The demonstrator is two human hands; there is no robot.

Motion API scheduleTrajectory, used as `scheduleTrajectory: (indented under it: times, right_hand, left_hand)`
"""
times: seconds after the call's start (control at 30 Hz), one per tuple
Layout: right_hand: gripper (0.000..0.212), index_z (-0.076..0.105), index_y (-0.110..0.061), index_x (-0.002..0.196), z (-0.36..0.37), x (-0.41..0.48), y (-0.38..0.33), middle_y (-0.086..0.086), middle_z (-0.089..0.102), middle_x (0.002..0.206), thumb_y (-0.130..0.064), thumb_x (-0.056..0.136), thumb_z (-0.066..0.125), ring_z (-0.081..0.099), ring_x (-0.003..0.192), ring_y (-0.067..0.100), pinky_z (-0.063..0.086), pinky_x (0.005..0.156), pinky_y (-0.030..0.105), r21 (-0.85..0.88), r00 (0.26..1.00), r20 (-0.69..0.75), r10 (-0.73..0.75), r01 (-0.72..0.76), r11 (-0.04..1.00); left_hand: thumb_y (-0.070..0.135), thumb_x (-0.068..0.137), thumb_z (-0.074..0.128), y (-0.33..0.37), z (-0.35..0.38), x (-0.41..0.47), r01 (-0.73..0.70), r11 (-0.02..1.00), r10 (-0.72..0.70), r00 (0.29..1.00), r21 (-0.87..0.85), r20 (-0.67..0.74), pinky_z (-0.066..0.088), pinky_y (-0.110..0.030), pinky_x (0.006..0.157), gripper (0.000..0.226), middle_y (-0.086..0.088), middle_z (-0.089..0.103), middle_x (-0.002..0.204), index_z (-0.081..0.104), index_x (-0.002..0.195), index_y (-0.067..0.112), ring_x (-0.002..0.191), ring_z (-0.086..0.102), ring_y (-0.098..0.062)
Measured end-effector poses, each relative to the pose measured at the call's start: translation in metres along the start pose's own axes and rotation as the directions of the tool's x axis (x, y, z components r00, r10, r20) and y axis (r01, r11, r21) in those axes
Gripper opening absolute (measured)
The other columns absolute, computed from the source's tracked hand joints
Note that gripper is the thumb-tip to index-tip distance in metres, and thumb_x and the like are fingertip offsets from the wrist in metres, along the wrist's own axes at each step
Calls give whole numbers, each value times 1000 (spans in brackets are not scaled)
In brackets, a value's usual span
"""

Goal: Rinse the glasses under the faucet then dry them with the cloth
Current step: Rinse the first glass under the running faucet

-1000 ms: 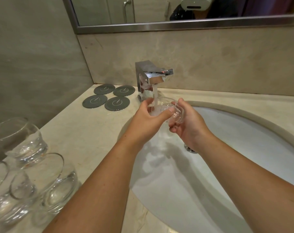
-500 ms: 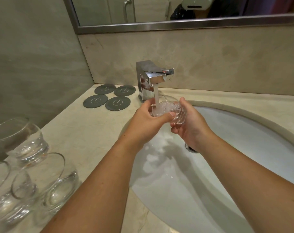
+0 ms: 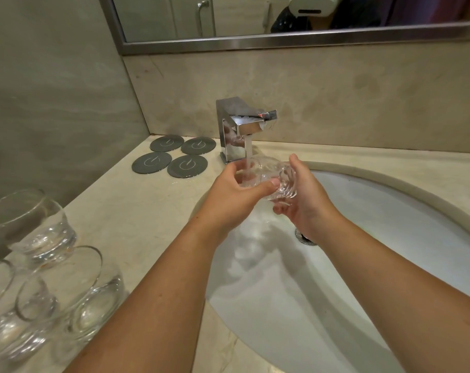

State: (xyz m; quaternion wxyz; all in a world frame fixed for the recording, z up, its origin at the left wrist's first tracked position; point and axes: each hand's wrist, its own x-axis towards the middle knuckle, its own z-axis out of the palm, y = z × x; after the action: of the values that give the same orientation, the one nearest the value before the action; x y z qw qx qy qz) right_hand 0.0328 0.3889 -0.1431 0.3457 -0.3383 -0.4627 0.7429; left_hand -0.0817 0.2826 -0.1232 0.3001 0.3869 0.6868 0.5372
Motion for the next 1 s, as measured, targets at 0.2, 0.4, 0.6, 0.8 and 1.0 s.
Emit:
scheduleTrajectory:
  times: [0.2, 0.4, 0.6, 0.8, 1.0]
  right_hand:
    - [41, 66, -14, 116, 2, -2, 0, 5, 65, 78, -48, 111, 44, 47, 48, 15, 32, 47, 27, 38, 1000, 6, 4, -5, 999]
    - [20, 66, -23, 110, 3, -3, 0, 2, 68, 89, -38, 110, 52, 50, 52, 18, 36, 49, 29, -7, 988, -64, -140, 140, 990]
    - [31, 67, -21, 119, 2, -1, 1, 5, 68, 103, -45, 109, 50, 59, 62, 22, 40, 50, 31, -4, 995, -31, -97, 97, 995]
    - [41, 68, -17, 112, -1, -2, 0, 2, 64, 79, -52, 108, 49, 51, 49, 15, 34, 43, 26, 7, 1000, -4, 12, -12, 1000]
    - [21, 66, -19, 109, 0, 0, 1, 8, 63, 86, -37, 108, 54, 51, 50, 17, 36, 48, 28, 4, 996, -44, -84, 84, 996]
  left_hand:
    - [39, 65, 87, 0, 2, 1, -46, 998, 47, 998, -36, 34, 54, -43, 111, 83, 7, 72, 129, 57, 143, 33, 116, 73, -12]
    - [71, 58, 85, 0, 4, 3, 83, 988, -78, 996, -126, 48, 60, -38, 100, 105, 3, 72, 133, 55, 147, 25, 103, 76, -13]
    - [64, 58, 90, -2, 0, 6, 62, 987, -62, 998, -147, 6, 61, -38, 100, 92, 4, 75, 128, 65, 137, 22, 105, 78, -13]
    - [40, 63, 90, -3, 0, 6, 18, 989, -12, 999, -147, 40, 57, -35, 97, 83, 3, 77, 127, 62, 141, 28, 116, 74, -15]
    - [61, 60, 89, -1, 5, 5, 95, 977, -81, 994, -191, 79, 60, -33, 91, 98, 1, 73, 131, 56, 145, 26, 105, 74, -16]
